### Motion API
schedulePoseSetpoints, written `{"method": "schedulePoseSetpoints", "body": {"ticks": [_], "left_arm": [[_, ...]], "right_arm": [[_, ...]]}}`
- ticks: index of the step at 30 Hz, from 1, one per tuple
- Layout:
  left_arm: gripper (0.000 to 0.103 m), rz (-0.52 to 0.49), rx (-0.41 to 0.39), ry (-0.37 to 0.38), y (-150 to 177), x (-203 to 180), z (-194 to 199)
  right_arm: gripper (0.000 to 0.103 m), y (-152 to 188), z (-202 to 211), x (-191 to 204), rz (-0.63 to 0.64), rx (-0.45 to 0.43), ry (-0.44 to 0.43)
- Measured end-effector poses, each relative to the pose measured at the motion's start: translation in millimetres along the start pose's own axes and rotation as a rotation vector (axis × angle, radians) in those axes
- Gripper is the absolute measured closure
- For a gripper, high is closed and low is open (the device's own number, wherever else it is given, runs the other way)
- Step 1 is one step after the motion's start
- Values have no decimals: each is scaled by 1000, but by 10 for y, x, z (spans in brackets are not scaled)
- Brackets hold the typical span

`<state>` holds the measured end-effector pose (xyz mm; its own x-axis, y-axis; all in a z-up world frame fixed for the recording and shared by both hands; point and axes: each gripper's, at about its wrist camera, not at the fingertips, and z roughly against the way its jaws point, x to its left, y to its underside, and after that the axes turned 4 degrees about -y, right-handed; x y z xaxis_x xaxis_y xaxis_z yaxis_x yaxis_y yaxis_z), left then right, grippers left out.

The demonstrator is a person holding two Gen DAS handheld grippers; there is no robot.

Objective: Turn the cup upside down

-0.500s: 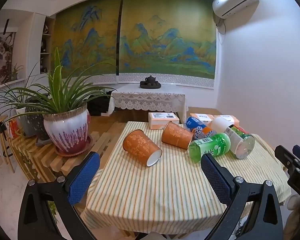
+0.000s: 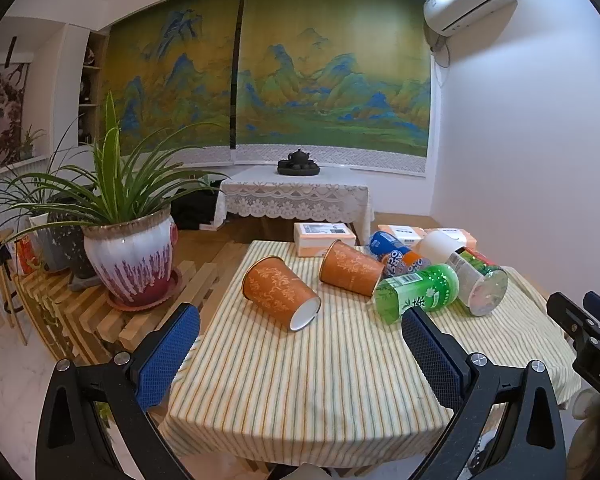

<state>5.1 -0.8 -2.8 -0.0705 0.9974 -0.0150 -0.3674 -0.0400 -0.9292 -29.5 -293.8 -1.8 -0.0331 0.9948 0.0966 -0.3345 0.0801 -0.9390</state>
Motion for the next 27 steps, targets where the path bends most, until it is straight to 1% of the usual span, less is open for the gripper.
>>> {"method": "schedulePoseSetpoints", "body": {"ticks": [11, 15, 19, 24, 27], "left_arm": [[1, -6, -5, 15, 20, -13, 82], [1, -18, -22, 11, 21, -46, 76], [1, -15, -8, 15, 21, -52, 68], [1, -42, 15, 11, 29, -88, 28], [1, -36, 34, 19, 33, -108, 3]], "right_arm": [[21, 2, 8, -74, -3, 1, 10], [21, 2, 7, -74, -5, 2, 10], [21, -1, 2, -89, -8, 4, 14], [21, 9, -21, -122, -7, 10, 26], [20, 20, -39, -147, -13, 14, 29]]}}
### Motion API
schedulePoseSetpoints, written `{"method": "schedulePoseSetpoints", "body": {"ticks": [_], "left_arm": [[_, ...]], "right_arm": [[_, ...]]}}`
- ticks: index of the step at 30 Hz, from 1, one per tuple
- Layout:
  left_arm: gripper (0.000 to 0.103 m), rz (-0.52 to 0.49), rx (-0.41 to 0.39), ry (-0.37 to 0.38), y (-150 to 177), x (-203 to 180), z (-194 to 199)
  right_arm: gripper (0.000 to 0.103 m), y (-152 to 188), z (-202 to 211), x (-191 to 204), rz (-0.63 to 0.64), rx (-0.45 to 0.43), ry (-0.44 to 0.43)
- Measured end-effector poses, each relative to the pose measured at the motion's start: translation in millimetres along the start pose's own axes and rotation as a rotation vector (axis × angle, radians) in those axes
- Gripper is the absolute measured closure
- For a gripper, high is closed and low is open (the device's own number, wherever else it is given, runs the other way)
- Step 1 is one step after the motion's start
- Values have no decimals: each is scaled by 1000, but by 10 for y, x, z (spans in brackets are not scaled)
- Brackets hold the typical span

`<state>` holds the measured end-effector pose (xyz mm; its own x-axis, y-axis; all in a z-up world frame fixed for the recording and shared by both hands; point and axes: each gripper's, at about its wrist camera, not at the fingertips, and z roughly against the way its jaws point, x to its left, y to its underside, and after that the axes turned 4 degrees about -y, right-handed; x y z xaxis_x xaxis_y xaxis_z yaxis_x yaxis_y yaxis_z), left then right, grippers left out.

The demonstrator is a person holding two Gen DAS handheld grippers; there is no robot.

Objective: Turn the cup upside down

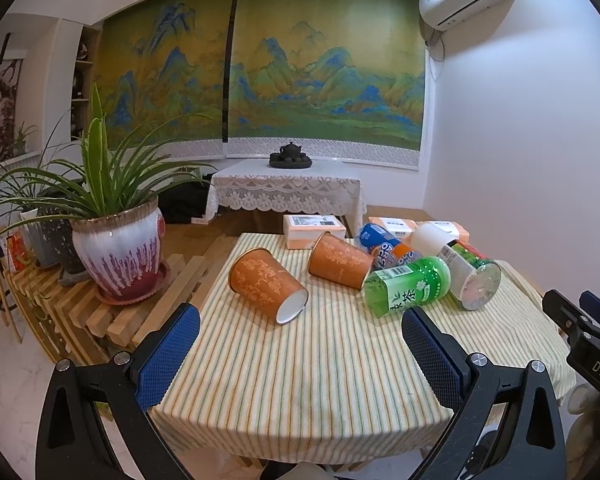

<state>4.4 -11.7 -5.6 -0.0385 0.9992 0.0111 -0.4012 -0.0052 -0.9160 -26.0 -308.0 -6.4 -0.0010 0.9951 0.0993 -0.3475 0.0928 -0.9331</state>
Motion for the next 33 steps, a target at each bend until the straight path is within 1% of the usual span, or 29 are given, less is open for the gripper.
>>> {"method": "schedulePoseSetpoints", "body": {"ticks": [5, 9, 17, 18, 28, 31, 33], "left_arm": [[1, -19, 24, 3, -4, -54, -61], [1, 15, 29, 32, 9, -77, -93], [1, 19, 23, 55, 15, -185, -181], [1, 47, 55, 69, 2, -176, -171], [1, 48, 62, 57, -8, -173, -279], [1, 49, 66, 45, -18, -137, -326], [1, 51, 67, 38, -19, -98, -361]], "right_arm": [[16, 10, -12, -47, -5, -5, 16], [10, -13, -59, -104, -6, -6, 24], [10, -67, -257, -194, 4, -7, 60], [10, -73, -281, -209, 3, -8, 63], [10, -178, -761, -355, -3, 19, 95], [9, -240, -958, -381, -11, 47, 78], [7, -273, -1081, -386, -20, 66, 60]]}}
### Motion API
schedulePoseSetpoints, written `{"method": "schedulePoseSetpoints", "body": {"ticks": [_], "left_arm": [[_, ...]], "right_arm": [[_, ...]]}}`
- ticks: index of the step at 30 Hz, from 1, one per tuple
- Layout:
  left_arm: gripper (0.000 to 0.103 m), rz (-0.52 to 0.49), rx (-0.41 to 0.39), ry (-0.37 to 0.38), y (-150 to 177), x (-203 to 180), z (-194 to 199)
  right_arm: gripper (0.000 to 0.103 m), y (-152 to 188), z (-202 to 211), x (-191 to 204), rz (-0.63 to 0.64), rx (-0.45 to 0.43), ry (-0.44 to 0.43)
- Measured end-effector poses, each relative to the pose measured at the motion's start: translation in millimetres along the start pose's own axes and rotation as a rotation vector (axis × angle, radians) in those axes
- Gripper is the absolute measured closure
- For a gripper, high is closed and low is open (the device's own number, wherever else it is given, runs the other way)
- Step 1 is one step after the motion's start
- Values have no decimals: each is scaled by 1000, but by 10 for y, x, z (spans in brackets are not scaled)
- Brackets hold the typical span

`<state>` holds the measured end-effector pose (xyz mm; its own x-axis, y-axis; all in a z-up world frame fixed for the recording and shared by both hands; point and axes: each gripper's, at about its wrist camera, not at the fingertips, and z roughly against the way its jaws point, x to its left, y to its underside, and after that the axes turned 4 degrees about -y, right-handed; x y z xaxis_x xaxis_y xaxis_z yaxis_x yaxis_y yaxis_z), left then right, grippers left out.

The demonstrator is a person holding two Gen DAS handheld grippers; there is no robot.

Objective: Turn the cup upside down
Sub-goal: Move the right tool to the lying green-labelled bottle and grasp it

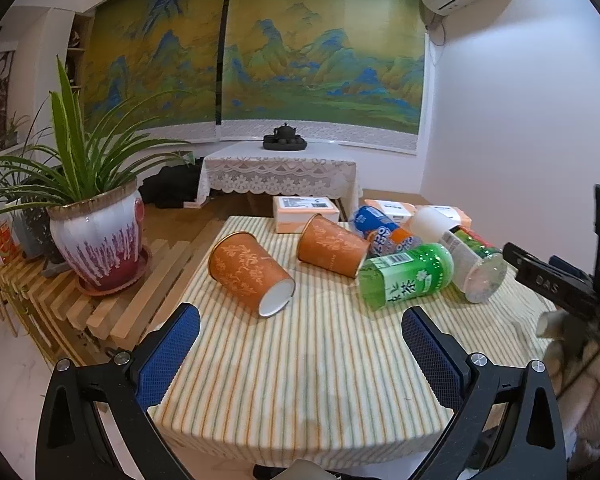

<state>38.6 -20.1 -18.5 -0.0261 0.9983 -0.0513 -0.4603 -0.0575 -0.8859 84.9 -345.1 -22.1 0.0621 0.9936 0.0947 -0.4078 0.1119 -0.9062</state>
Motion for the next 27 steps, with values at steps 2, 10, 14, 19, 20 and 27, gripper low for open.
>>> {"method": "schedulePoseSetpoints", "body": {"ticks": [2, 10, 14, 19, 20, 27], "left_arm": [[1, 5, 2, -6, 3, 34, -29], [1, 30, 10, -29, -2, 233, -161], [1, 38, 15, -29, -7, 286, -214], [1, 24, 25, -38, 8, 272, -225], [1, 25, 25, -39, 8, 273, -226], [1, 21, 24, -51, 14, 295, -199]], "right_arm": [[6, -43, -151, 18, 2, 22, -2], [6, -73, -623, 10, 7, 114, 11], [6, -61, -736, -18, 4, 156, 8], [6, -44, -839, -26, 14, 198, -8], [7, -37, -848, -28, 13, 209, -10], [20, -4, -851, -20, 19, 238, -21]]}}
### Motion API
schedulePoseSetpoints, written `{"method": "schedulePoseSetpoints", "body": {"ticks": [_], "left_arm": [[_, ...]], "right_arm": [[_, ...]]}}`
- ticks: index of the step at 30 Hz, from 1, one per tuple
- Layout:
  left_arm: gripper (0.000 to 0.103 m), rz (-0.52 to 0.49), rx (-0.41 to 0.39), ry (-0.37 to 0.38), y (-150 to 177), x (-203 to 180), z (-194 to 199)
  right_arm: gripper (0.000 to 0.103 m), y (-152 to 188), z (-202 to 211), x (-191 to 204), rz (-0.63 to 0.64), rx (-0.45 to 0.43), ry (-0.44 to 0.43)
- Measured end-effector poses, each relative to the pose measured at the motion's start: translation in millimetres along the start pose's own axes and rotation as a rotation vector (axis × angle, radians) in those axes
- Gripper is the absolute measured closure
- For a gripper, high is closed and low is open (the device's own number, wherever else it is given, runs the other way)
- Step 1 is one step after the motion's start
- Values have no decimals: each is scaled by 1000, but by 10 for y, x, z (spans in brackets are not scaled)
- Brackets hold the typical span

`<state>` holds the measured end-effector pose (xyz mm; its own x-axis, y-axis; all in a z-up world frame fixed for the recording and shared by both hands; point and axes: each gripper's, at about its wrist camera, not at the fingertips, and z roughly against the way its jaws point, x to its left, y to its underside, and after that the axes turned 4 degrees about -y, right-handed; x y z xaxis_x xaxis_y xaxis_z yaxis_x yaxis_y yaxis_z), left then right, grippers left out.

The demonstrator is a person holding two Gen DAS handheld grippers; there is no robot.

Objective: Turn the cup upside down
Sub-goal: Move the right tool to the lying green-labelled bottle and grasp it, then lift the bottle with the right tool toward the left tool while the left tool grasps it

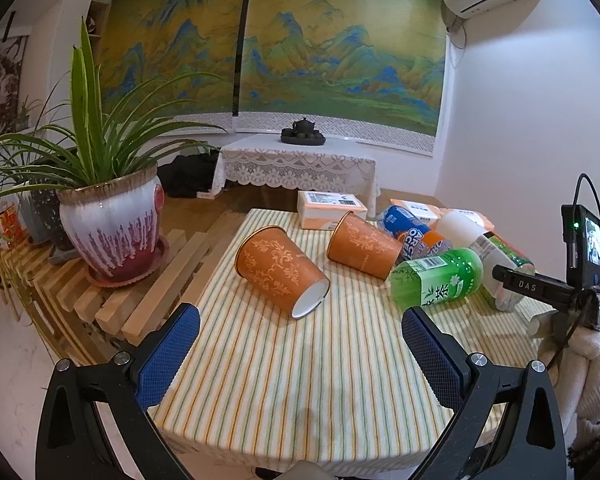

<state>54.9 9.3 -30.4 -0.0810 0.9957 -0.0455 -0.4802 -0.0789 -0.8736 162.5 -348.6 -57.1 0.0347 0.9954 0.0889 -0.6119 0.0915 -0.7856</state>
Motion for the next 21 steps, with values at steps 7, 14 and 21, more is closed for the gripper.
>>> {"method": "schedulePoseSetpoints", "body": {"ticks": [7, 14, 21], "left_arm": [[1, -6, -3, -3, 18, 4, 60], [1, -12, 0, 5, 48, -15, 122], [1, -14, 9, 10, 102, -17, 174]], "right_arm": [[20, 97, 136, -7, -12, -1, -3], [20, 335, 479, -4, -43, -17, -28], [20, 633, 806, 100, -79, -22, -99]]}}
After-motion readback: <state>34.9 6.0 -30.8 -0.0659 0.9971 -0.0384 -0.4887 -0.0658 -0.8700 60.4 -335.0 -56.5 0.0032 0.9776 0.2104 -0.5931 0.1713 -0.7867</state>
